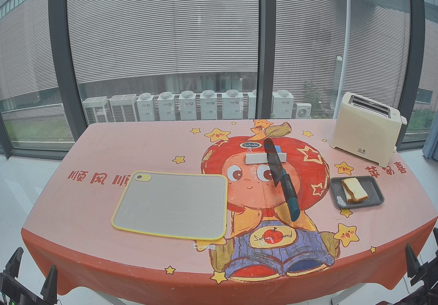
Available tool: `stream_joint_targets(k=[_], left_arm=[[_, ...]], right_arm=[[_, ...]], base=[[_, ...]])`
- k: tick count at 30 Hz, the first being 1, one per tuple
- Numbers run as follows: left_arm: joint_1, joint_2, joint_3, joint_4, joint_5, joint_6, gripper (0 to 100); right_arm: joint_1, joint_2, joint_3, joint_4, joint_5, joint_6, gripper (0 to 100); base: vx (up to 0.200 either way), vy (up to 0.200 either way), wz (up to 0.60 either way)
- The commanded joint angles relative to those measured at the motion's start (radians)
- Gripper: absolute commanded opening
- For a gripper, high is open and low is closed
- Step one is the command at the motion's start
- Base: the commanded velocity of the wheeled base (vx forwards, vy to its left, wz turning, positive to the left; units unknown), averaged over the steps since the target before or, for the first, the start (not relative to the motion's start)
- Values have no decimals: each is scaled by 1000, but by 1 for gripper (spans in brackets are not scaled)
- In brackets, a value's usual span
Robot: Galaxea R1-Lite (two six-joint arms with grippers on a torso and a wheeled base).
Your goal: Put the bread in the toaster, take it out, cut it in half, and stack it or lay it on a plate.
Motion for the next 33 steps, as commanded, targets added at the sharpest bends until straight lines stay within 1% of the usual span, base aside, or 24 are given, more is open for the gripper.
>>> stream_joint_targets(k=[1,6,10,13,15,16,18,28,33], left_arm=[[0,1,18,-1,1,-2,100],[0,1,18,0,1,0,100],[0,1,18,-1,1,0,100],[1,1,18,0,1,0,100],[0,1,18,-1,1,0,100],[0,1,18,-1,1,0,100],[0,1,18,0,1,0,100],[0,1,18,-1,1,0,100],[0,1,18,-1,1,0,100]], right_arm=[[0,-55,-21,22,16,2,100],[0,-53,-21,24,18,2,100],[8,-1,-6,11,23,29,100],[53,22,3,13,7,48,100],[106,20,3,11,3,69,100],[128,14,3,11,3,72,100],[138,10,3,11,3,72,100],[131,-65,5,10,3,74,100],[89,-116,5,7,3,75,100]], base=[[0,0,0],[0,0,0],[0,0,0],[0,0,0],[0,0,0],[0,0,0],[0,0,0],[0,0,0],[0,0,0]])
